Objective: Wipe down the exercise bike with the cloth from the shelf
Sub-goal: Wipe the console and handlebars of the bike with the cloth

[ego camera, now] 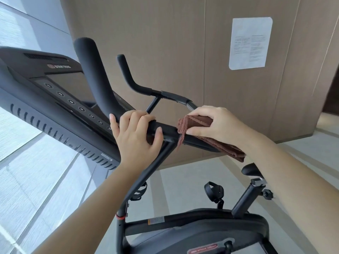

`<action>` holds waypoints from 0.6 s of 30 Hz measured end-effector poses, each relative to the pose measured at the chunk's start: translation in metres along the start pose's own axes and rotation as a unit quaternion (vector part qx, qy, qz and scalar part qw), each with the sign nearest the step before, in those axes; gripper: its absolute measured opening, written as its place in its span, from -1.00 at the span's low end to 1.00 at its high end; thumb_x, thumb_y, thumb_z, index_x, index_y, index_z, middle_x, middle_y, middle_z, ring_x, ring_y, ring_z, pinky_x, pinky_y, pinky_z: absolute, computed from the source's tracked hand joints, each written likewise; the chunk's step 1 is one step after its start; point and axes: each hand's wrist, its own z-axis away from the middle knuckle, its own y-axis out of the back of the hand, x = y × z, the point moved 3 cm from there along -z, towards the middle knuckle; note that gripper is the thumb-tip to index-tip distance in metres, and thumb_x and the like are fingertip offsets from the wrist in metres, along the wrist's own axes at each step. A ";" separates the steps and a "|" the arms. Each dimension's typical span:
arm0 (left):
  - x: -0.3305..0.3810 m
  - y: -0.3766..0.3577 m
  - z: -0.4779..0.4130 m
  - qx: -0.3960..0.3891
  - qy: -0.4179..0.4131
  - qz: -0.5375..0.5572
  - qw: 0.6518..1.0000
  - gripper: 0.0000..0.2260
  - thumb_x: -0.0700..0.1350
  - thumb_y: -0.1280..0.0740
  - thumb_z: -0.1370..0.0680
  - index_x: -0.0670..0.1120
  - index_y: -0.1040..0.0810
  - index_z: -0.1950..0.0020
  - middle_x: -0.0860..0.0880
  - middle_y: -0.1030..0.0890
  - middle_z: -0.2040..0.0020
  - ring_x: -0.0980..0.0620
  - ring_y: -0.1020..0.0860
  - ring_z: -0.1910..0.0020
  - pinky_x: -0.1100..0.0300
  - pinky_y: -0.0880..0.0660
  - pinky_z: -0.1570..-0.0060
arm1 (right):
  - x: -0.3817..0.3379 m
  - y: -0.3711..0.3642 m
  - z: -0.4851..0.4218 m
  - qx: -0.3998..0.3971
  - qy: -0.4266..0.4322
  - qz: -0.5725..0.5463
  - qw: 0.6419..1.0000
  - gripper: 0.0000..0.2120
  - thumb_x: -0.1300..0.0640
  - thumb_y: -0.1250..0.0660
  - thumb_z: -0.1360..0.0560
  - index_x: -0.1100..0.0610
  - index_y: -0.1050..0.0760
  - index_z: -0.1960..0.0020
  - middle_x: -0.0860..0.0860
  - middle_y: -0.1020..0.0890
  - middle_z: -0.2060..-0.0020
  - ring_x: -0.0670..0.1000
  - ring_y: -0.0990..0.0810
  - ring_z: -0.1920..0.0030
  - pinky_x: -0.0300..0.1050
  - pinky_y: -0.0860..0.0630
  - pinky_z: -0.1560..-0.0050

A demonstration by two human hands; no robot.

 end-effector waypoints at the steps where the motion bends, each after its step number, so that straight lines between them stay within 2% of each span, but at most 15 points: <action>1: 0.001 0.000 0.000 -0.002 0.000 -0.002 1.000 -0.76 -0.02 -0.22 -0.44 -0.16 -0.57 0.10 -0.06 -0.60 0.08 -0.03 -0.38 -0.09 -0.19 0.05 -0.34 | 0.003 0.002 0.001 -0.008 0.000 -0.003 1.000 -0.80 -0.20 -0.41 -0.27 -0.35 -0.49 0.12 -0.36 -0.57 0.10 -0.34 -0.50 0.03 -0.38 -0.37 0.05; 6: 0.000 -0.001 0.001 -0.004 -0.015 -0.025 1.000 -0.76 -0.01 -0.24 -0.45 -0.13 -0.59 0.10 -0.03 -0.61 0.08 -0.03 -0.42 -0.07 -0.24 -0.01 -0.33 | 0.018 0.009 0.011 -0.016 -0.003 -0.038 0.999 -0.75 -0.12 -0.44 -0.29 -0.22 -0.56 0.04 -0.25 -0.58 0.09 -0.25 -0.54 0.02 -0.30 -0.41 -0.01; 10: 0.010 -0.009 0.004 -0.019 -0.078 -0.020 0.997 -0.79 -0.01 -0.22 -0.48 -0.08 -0.60 0.13 0.03 -0.62 0.11 -0.01 -0.47 -0.01 -0.15 -0.05 -0.32 | 0.030 0.012 0.021 -0.017 0.013 -0.079 0.997 -0.76 -0.02 -0.47 -0.32 -0.18 -0.58 0.02 -0.27 -0.59 0.06 -0.23 -0.55 -0.02 -0.41 -0.42 -0.01; 12: 0.020 -0.017 0.006 -0.025 -0.098 -0.010 0.995 -0.80 -0.04 -0.21 -0.48 -0.07 -0.60 0.15 0.05 -0.62 0.14 0.01 -0.48 0.03 -0.09 -0.13 -0.28 | 0.030 0.017 0.014 -0.030 0.017 -0.076 0.996 -0.75 -0.06 -0.47 -0.30 -0.18 -0.58 0.02 -0.26 -0.60 0.05 -0.21 -0.56 -0.03 -0.33 -0.44 -0.06; 14: 0.026 -0.022 0.007 -0.004 -0.071 -0.001 0.997 -0.80 -0.08 -0.20 -0.47 -0.08 -0.60 0.20 0.05 -0.62 0.18 0.01 -0.48 0.07 -0.08 -0.18 -0.24 | 0.028 0.019 0.002 -0.024 0.026 -0.074 0.997 -0.73 -0.10 -0.46 -0.29 -0.18 -0.57 0.02 -0.26 -0.61 0.04 -0.22 -0.55 -0.05 -0.25 -0.43 -0.10; 16: 0.028 -0.025 0.008 0.027 -0.052 -0.002 0.998 -0.78 -0.10 -0.18 -0.46 -0.09 -0.59 0.25 0.05 -0.62 0.21 0.02 -0.47 0.10 -0.09 -0.21 -0.19 | 0.025 0.016 -0.012 -0.029 0.042 -0.073 0.996 -0.73 -0.13 -0.44 -0.29 -0.22 -0.55 0.01 -0.28 -0.59 0.03 -0.26 -0.53 -0.05 -0.32 -0.42 -0.09; 18: 0.028 -0.028 0.010 0.050 -0.057 -0.004 0.997 -0.77 -0.10 -0.17 -0.46 -0.09 -0.59 0.26 0.05 -0.61 0.22 0.03 -0.45 0.10 -0.12 -0.22 -0.15 | 0.024 0.005 -0.021 -0.080 0.054 -0.054 0.994 -0.75 -0.22 -0.37 -0.30 -0.31 -0.51 0.03 -0.34 -0.57 0.03 -0.32 -0.50 -0.03 -0.35 -0.41 -0.03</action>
